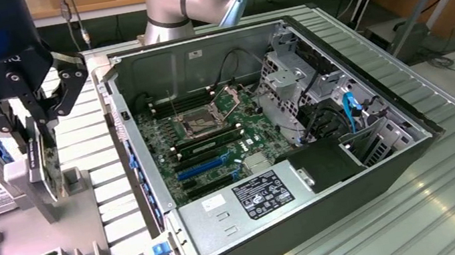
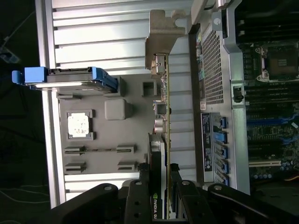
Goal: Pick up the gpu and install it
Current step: 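Pick up the gpu and move the gpu toward the slot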
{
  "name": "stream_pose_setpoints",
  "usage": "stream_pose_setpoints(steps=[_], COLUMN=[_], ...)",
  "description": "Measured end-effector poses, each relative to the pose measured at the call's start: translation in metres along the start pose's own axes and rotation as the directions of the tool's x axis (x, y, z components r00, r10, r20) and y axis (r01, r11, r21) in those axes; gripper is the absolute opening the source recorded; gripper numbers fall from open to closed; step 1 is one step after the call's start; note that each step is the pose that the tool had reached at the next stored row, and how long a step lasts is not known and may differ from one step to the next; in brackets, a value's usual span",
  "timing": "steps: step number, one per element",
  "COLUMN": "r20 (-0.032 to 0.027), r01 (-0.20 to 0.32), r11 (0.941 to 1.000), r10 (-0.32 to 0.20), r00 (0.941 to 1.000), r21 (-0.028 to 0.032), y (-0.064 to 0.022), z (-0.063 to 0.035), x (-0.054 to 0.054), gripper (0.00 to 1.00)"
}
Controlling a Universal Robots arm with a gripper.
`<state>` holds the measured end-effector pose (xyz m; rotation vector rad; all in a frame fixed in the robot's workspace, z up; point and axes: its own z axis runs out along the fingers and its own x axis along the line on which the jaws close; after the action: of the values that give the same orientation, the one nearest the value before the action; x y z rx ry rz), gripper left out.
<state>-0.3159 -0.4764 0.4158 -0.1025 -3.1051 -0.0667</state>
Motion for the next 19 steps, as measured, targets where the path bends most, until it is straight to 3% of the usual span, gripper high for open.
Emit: stream_pose_setpoints(steps=[9,19], r20=[-0.0003,-0.0051], r01=[0.0,0.0], r11=[1.0,1.0], r10=[0.0,0.0], r00=[1.0,1.0], r21=[0.0005,0.0013], y=[0.001,0.0017], z=[-0.0018,-0.0066], x=[-0.015,-0.022], gripper=[0.27,0.27])
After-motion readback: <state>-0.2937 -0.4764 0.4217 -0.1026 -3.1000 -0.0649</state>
